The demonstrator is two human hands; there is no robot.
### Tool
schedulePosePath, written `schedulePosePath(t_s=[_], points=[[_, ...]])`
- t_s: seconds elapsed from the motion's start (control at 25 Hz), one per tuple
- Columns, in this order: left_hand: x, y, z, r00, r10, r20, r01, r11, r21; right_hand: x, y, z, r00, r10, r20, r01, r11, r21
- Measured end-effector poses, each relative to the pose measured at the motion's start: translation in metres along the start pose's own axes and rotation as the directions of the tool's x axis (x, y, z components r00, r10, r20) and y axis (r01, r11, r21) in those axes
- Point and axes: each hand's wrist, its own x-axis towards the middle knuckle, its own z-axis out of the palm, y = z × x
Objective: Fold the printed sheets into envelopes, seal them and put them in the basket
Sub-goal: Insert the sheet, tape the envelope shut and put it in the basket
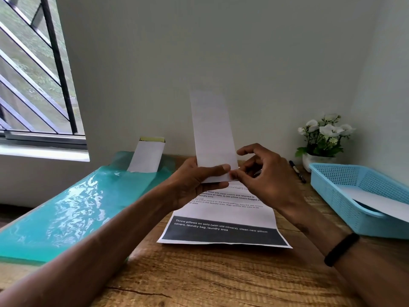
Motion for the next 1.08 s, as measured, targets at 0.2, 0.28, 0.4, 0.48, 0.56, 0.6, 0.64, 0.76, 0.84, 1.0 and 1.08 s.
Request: schedulePosePath(t_s=[0.2, 0.28, 0.4, 0.48, 0.56, 0.6, 0.64, 0.76, 0.84, 1.0, 1.08], points=[[-0.0003, -0.0044, 0.0025, 0.999, 0.029, 0.013, -0.03, 0.996, 0.079, -0.0005, 0.0028, 0.0018, 0.999, -0.026, -0.02, 0.026, 0.999, -0.029], [0.0009, -0.0041, 0.0026, 1.0, 0.028, -0.002, -0.028, 0.996, 0.089, 0.0001, 0.0035, 0.002, 1.0, -0.026, -0.017, 0.026, 0.999, -0.024], [0.0008, -0.0034, 0.002, 1.0, 0.024, -0.007, -0.023, 0.997, 0.073, 0.001, 0.0036, 0.0014, 0.999, -0.029, -0.018, 0.029, 0.999, -0.025], [-0.0001, -0.0031, 0.0015, 1.0, 0.028, 0.003, -0.028, 0.998, 0.055, 0.0007, 0.004, 0.0017, 0.999, -0.033, -0.019, 0.033, 0.999, -0.021], [-0.0001, -0.0038, 0.0013, 1.0, 0.028, 0.001, -0.028, 0.998, 0.054, 0.0006, 0.0038, 0.002, 0.999, -0.032, -0.014, 0.032, 0.999, -0.02], [0.0003, -0.0043, 0.0014, 1.0, 0.025, -0.006, -0.025, 0.998, 0.059, 0.0007, 0.0035, 0.0018, 0.999, -0.032, -0.011, 0.032, 0.999, -0.021], [0.0009, -0.0049, 0.0018, 1.0, 0.023, -0.013, -0.022, 0.998, 0.063, 0.0008, 0.0033, 0.0017, 0.999, -0.035, -0.008, 0.035, 0.999, -0.025], [0.0021, -0.0059, 0.002, 1.0, 0.022, -0.018, -0.021, 0.998, 0.067, 0.0007, 0.0026, 0.0017, 0.999, -0.043, -0.009, 0.042, 0.998, -0.036], [0.0028, -0.0064, 0.0014, 1.0, 0.023, -0.015, -0.022, 0.997, 0.075, 0.0005, 0.0029, 0.0017, 0.999, -0.04, -0.014, 0.039, 0.998, -0.041], [0.0046, -0.0067, -0.0007, 1.0, 0.011, -0.017, -0.01, 0.997, 0.07, 0.0, 0.0032, 0.0016, 0.999, -0.036, -0.015, 0.035, 0.998, -0.052], [0.0053, -0.0069, -0.001, 0.999, 0.005, -0.033, -0.003, 0.998, 0.069, -0.0002, 0.003, 0.0017, 1.0, -0.029, -0.009, 0.028, 0.998, -0.049]])
